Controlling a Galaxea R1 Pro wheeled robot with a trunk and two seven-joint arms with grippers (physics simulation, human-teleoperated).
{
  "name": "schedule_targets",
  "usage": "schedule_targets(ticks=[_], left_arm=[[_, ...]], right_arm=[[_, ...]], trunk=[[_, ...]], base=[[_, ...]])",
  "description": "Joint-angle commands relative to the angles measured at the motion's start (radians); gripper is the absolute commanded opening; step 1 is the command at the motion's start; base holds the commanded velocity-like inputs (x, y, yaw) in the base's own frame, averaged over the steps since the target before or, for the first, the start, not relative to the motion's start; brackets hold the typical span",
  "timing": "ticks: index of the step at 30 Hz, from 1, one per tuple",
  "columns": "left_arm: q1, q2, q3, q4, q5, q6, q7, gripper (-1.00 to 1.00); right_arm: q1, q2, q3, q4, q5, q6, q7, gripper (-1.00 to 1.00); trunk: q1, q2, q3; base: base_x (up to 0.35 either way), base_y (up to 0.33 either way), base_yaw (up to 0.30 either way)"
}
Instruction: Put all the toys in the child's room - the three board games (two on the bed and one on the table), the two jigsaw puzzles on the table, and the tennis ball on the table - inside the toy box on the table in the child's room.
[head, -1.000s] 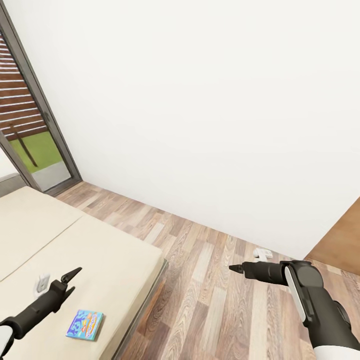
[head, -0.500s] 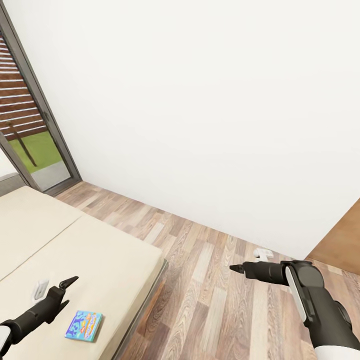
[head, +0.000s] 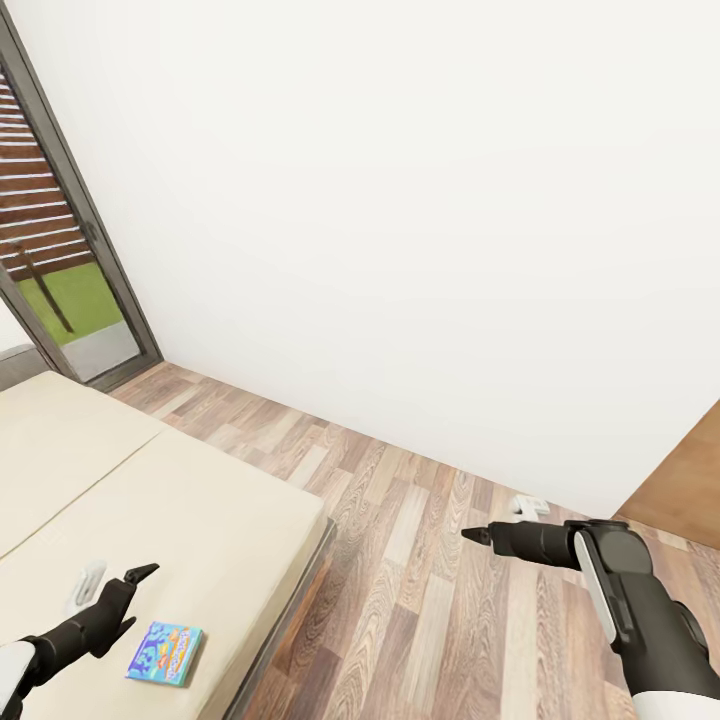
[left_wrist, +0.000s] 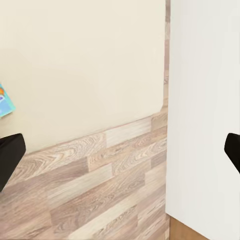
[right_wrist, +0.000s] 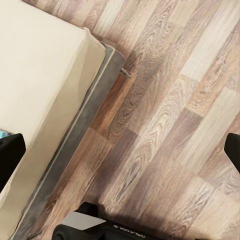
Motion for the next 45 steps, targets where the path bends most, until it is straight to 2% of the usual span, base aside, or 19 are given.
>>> schedule_targets(ticks=[1,13,30,39,45], left_arm=[[-0.003,0.0,0.003,0.004,-0.003,0.006,0.002,1.0],[-0.01,0.0,0.002,0.015,-0.002,0.005,0.022,1.0],[-0.011,-0.002,0.001,0.017,0.001,0.005,0.017,1.0],[-0.006,0.002,0.004,0.008,0.008,0.004,-0.007,1.0],[-0.001,0.004,0.005,0.004,0.009,0.008,-0.045,1.0]], right_arm=[[-0.001,0.0,-0.001,-0.002,0.008,0.004,0.009,1.0],[0.001,0.002,0.0,-0.004,0.007,0.004,0.009,1.0],[0.004,0.008,0.007,-0.007,0.006,0.004,0.009,1.0],[0.008,0.011,0.009,-0.007,0.007,-0.004,0.009,1.0],[0.01,0.009,0.009,-0.007,0.007,-0.009,0.009,1.0]], trunk=[[0.004,-0.009,-0.005],[0.05,-0.093,-0.04],[0.115,-0.212,-0.071],[0.15,-0.275,-0.084],[0.173,-0.317,-0.093]], base=[[0.0,0.0,0.0],[0.0,0.0,-0.01],[0.0,0.0,-0.01],[0.0,0.0,-0.001],[0.0,0.0,0.0]])
